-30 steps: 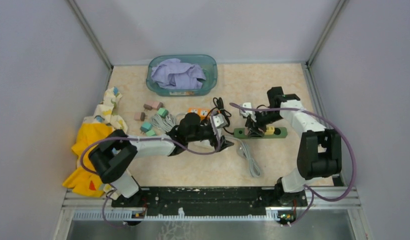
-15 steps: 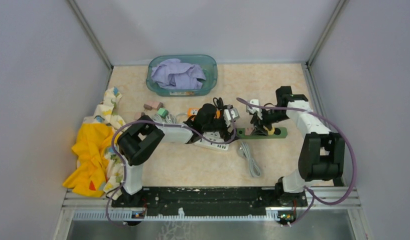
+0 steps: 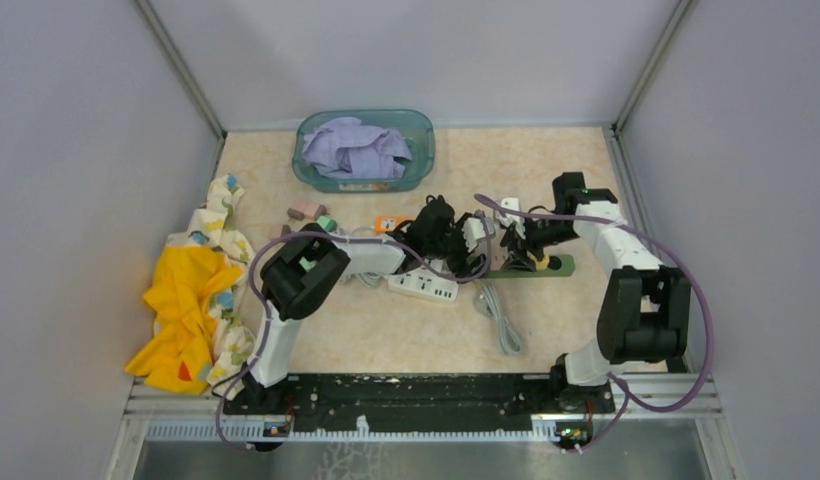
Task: Pull the plug off the socket
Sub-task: Remove the plug from the socket.
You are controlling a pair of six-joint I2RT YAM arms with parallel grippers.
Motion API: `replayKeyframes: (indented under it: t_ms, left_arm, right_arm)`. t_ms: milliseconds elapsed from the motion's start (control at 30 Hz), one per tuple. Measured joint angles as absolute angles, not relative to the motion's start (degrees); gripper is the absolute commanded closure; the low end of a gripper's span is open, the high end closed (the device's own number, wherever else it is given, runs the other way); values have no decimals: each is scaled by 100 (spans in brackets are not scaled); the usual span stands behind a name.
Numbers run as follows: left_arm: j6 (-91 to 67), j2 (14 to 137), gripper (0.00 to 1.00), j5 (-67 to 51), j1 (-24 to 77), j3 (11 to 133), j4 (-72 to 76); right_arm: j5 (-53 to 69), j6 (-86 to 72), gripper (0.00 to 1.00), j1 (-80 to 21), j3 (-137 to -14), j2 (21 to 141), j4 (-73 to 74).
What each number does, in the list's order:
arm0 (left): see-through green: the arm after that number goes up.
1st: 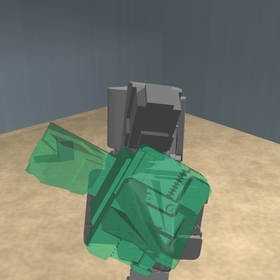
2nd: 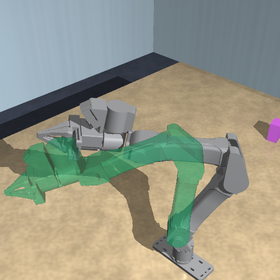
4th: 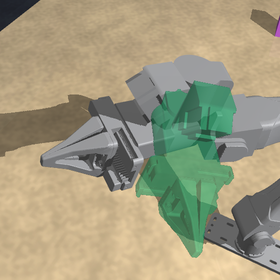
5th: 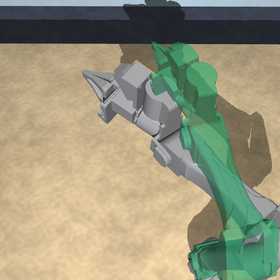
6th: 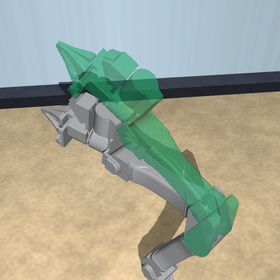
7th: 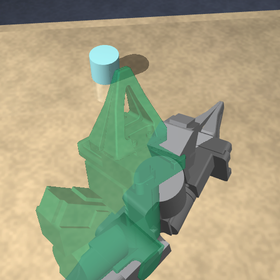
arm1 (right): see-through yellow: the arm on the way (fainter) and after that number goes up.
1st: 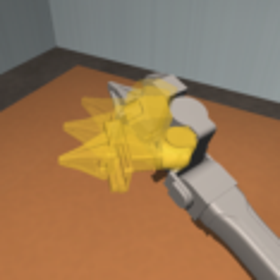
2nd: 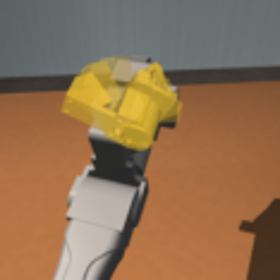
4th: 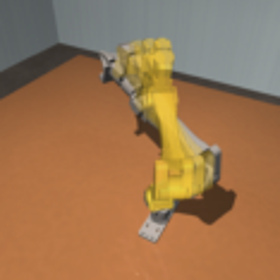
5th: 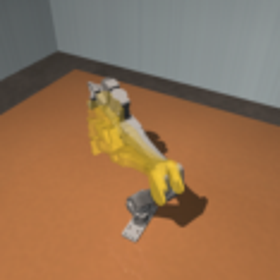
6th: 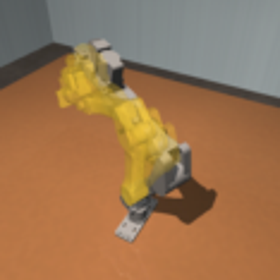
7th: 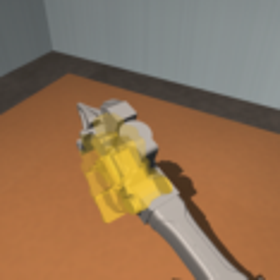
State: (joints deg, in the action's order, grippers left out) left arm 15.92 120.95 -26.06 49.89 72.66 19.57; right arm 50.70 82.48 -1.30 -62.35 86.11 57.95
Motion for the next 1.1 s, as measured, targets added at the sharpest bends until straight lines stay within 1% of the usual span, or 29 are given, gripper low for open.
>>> replayKeyframes:
  t_ms: [133, 233, 333, 433, 567, 667, 733, 833, 1000, 1100]
  left_arm:
    - [1811, 12226, 14, -2512, 5037, 7516, 1653]
    - [1959, 12269, 20, -2477, 5087, 7605, 1535]
    - [2049, 12280, 32, -2484, 5124, 7605, 1483]
    - [2093, 12289, 48, -2563, 5142, 7599, 1441]
    - [2193, 12267, 73, -2694, 5159, 7450, 1627]
    - [2228, 12202, 88, -2720, 5164, 7207, 1957]
    - [2233, 12162, 95, -2724, 5164, 7083, 2119]
    - [2235, 12136, 100, -2751, 5164, 6960, 2303]
    - [2231, 12092, 100, -2823, 5162, 6818, 2464]
    - [2231, 12084, 100, -2862, 5159, 6768, 2539]
  right_arm:
    - [5068, 8250, 41, -130, -6233, 8611, 5798]
    - [5068, 8250, 41, -130, -6233, 8611, 5798]
    - [5063, 8250, 42, -119, -6235, 8611, 5798]
    - [5057, 8278, 42, -102, -6233, 8611, 5795]
    - [5043, 8407, 42, -97, -6230, 8611, 5793]
    - [5052, 8565, 42, -97, -6195, 8606, 5765]
    - [5074, 8709, 42, -97, -6097, 8582, 5728]
    - [5105, 8949, 41, -99, -5804, 8475, 5603]
    - [5124, 9255, 43, -215, -5470, 8359, 5395]
    - [5103, 9262, 47, -377, -5367, 8359, 5107]
